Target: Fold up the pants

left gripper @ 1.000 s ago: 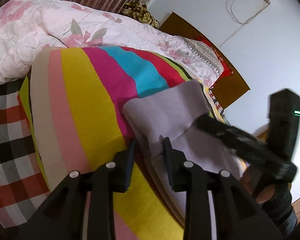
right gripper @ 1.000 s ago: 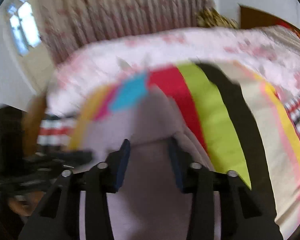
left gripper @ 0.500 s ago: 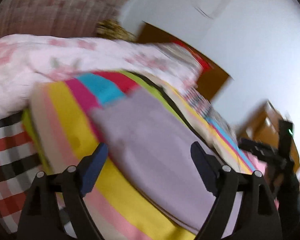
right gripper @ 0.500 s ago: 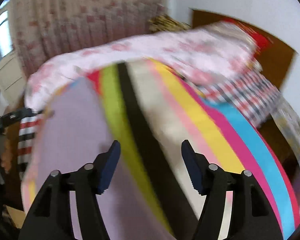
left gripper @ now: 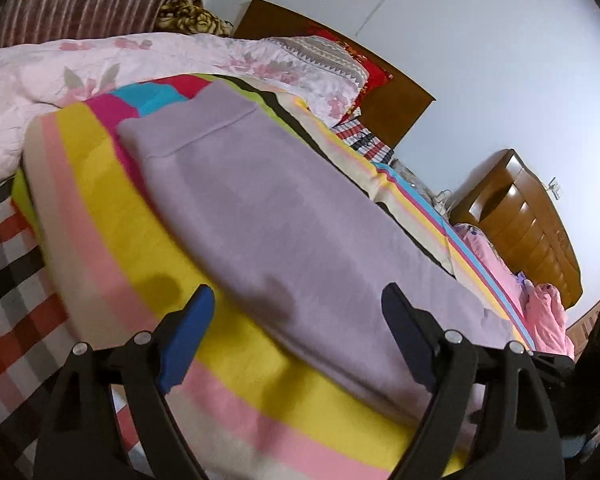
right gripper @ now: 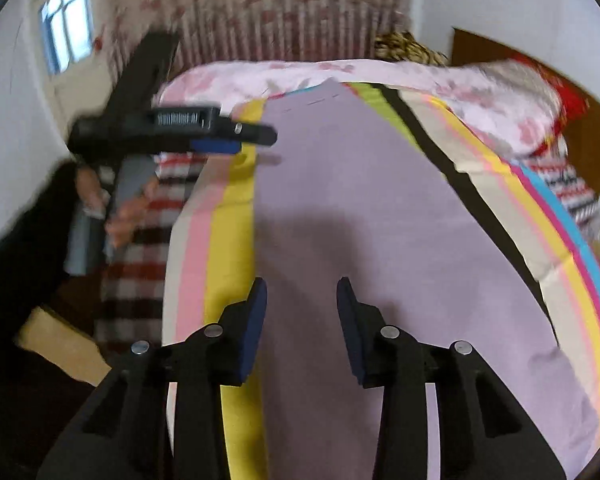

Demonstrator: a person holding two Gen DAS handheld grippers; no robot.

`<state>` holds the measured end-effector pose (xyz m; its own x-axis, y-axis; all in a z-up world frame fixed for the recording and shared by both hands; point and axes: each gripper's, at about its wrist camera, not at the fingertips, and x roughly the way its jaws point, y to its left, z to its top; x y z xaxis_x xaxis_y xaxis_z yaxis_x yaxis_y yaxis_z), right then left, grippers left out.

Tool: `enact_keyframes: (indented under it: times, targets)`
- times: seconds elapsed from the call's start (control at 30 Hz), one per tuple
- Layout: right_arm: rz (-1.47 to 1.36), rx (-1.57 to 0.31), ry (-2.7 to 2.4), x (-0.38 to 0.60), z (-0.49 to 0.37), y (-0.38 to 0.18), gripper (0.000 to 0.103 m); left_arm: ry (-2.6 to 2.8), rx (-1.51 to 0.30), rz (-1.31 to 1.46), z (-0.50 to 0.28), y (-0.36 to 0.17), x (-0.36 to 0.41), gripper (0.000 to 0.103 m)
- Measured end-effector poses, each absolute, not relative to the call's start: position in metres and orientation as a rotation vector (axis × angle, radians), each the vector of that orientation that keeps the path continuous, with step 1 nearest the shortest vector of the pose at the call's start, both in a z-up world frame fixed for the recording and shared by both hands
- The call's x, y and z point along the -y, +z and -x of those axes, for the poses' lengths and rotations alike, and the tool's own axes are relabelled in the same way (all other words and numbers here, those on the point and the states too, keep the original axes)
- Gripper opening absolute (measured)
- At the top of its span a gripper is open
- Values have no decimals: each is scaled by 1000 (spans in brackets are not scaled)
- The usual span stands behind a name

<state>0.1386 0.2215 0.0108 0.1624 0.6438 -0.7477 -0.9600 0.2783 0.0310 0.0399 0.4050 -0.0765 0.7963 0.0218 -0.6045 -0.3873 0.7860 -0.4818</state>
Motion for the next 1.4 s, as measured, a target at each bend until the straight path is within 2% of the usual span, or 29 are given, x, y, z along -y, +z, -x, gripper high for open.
enact_keyframes:
  times: [0.23, 0.33, 0.43, 0.63, 0.67, 0.73, 0.8, 1.1, 1.17, 1.2, 1.23, 1.4]
  targets:
    - [585, -719, 1276, -267, -123, 2, 29, 210, -623, 712, -8, -82, -398, 85]
    - [640, -709, 1224, -273, -122, -7, 12, 185, -634, 730, -2, -85, -395, 85]
    - [619, -715, 1212, -272, -129, -11, 5, 141, -631, 757, 3, -86, -392, 85]
    - [442, -757, 1255, -257, -144, 7, 5, -85, -581, 918, -6, -86, -385, 82]
    - [429, -766, 1256, -257, -145, 8, 5, -121, -575, 948, -12, -88, -383, 78]
    - [421, -778, 1256, -260, -147, 6, 5, -157, -585, 970, -24, -92, -380, 63]
    - [418, -782, 1256, -261, -144, 4, 5, -135, -610, 976, -33, -98, -378, 56]
    - [373, -774, 1258, -255, -146, 11, 5, -112, -642, 1050, -35, -113, -384, 55]
    - [378, -777, 1260, -256, -145, 8, 5, -108, -634, 1044, -33, -113, -384, 37]
    - [383, -778, 1259, -257, -144, 7, 5, -92, -635, 1030, -33, -113, -384, 16]
    - [388, -777, 1258, -258, -143, 6, 5, -67, -632, 1021, -30, -112, -385, 6]
    - [446, -804, 1253, -265, -135, -10, 5, 0, -669, 948, -18, -110, -378, 5]
